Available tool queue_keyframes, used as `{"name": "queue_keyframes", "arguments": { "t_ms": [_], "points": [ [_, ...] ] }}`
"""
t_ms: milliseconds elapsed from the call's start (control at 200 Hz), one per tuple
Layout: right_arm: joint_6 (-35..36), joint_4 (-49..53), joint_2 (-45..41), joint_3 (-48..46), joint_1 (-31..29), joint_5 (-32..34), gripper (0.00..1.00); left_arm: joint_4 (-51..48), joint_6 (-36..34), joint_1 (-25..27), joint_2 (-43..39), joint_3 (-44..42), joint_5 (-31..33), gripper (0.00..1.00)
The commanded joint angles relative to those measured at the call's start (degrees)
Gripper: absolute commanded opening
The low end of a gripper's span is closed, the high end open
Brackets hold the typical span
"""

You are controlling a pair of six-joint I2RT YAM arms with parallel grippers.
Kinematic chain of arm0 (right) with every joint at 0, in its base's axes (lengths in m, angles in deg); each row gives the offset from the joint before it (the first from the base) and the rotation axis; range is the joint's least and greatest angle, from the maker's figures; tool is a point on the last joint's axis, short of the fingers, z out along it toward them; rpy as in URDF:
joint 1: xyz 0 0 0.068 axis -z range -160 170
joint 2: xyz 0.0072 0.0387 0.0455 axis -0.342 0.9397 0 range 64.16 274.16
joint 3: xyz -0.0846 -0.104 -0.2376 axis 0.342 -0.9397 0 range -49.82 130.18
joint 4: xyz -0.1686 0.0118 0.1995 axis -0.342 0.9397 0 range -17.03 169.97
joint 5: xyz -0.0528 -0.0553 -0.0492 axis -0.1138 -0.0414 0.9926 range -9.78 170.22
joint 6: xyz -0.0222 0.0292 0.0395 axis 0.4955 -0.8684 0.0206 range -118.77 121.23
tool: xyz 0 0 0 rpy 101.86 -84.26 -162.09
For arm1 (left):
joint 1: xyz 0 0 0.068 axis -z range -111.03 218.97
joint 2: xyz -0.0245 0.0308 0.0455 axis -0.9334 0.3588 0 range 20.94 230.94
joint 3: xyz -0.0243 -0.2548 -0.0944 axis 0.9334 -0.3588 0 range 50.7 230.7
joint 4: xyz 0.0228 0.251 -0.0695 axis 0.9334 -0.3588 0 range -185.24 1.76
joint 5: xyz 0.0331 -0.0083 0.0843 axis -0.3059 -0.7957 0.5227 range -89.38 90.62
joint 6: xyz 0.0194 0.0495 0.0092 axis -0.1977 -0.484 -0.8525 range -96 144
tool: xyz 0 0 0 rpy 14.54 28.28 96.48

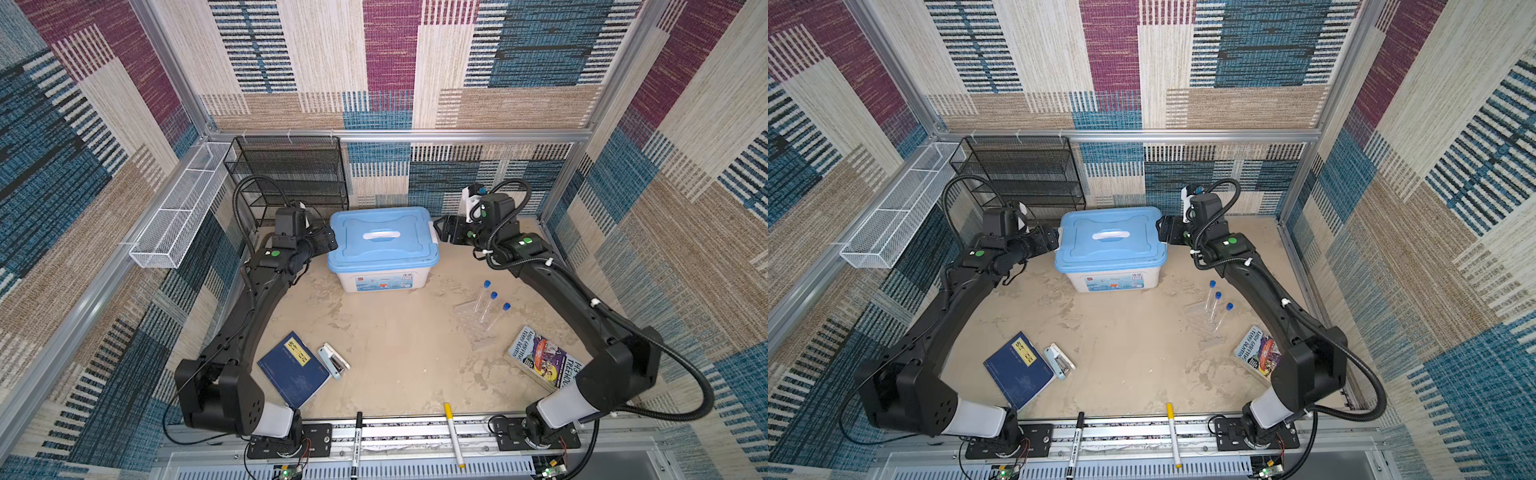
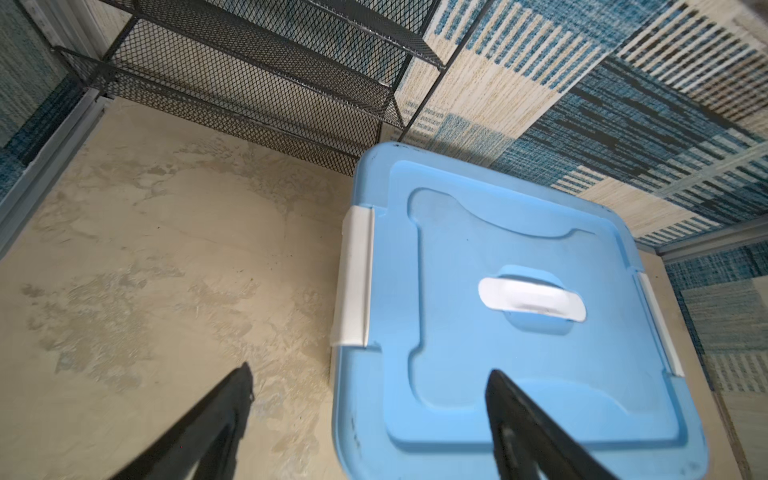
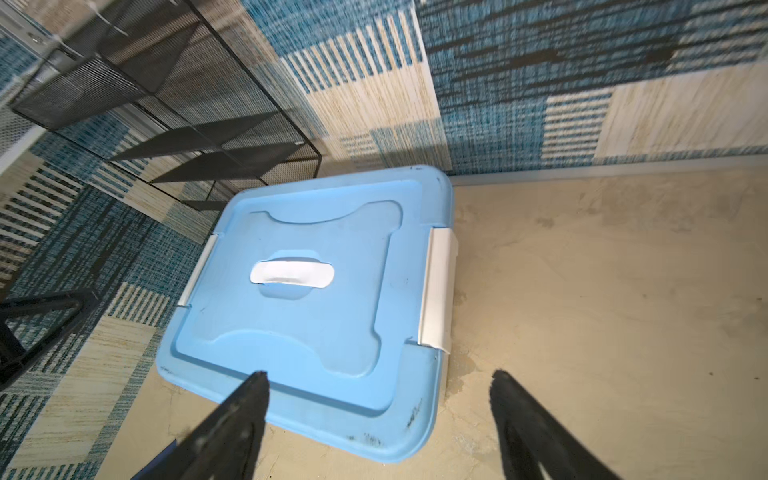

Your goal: Organize the chemistry lab equipment

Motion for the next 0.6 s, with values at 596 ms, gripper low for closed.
{"name": "queue_keyframes", "arguments": {
  "t_ms": [596],
  "points": [
    [1.8,-22.3,-27.9,-40.3,30.1,3.1,0.99,27.5,-9.3,-3.1,-17.0,-36.6,16.6,0.96]
  ]
}}
